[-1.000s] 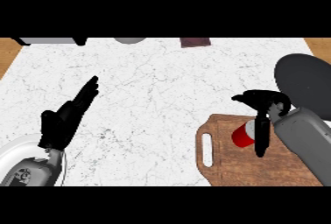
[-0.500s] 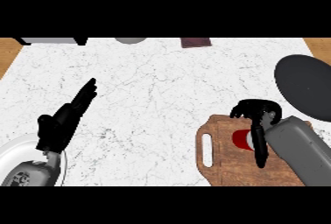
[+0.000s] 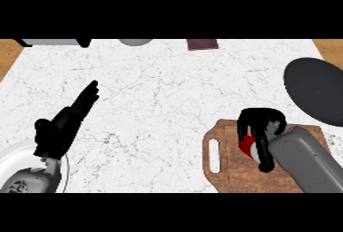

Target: Pick the can from the cutting board and place it in the pan

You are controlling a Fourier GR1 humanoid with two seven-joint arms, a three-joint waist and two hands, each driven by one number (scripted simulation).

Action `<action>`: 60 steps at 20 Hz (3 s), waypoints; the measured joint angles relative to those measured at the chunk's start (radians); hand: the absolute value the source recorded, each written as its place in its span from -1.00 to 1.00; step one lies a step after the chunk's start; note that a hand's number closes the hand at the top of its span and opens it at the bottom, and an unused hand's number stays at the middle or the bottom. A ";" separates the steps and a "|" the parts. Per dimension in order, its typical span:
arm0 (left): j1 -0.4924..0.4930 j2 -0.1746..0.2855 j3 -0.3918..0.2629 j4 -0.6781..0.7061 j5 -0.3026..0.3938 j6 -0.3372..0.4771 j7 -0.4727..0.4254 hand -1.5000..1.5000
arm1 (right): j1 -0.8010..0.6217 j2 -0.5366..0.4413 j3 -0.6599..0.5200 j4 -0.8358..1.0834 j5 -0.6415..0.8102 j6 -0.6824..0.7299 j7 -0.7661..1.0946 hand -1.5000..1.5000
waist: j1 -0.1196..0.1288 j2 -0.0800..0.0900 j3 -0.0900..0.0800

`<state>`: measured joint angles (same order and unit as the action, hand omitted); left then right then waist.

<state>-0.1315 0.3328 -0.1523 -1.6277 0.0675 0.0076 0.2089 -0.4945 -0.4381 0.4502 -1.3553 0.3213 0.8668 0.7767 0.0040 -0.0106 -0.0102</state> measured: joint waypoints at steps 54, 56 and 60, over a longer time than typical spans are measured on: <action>-0.007 -0.080 0.073 0.013 -0.075 -0.094 -0.005 0.00 | 0.062 -0.102 -0.769 0.372 0.267 -1.152 -0.992 1.00 | 0.016 0.016 0.011; -0.022 -0.087 0.079 0.037 -0.081 -0.095 -0.018 0.00 | 0.003 -0.118 -0.787 0.497 0.265 -1.174 -1.061 1.00 | 0.017 0.018 0.012; -0.036 -0.100 0.073 0.034 -0.092 -0.095 -0.010 0.00 | -0.102 -0.159 -0.826 0.724 0.264 -1.218 -1.180 1.00 | 0.025 0.021 0.012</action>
<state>-0.1673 0.2333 -0.0792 -1.5940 -0.0249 -0.0877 0.1987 -0.5964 -0.5975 -0.3756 -0.6311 0.5849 -0.3515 -0.4036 0.0288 0.0103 0.0023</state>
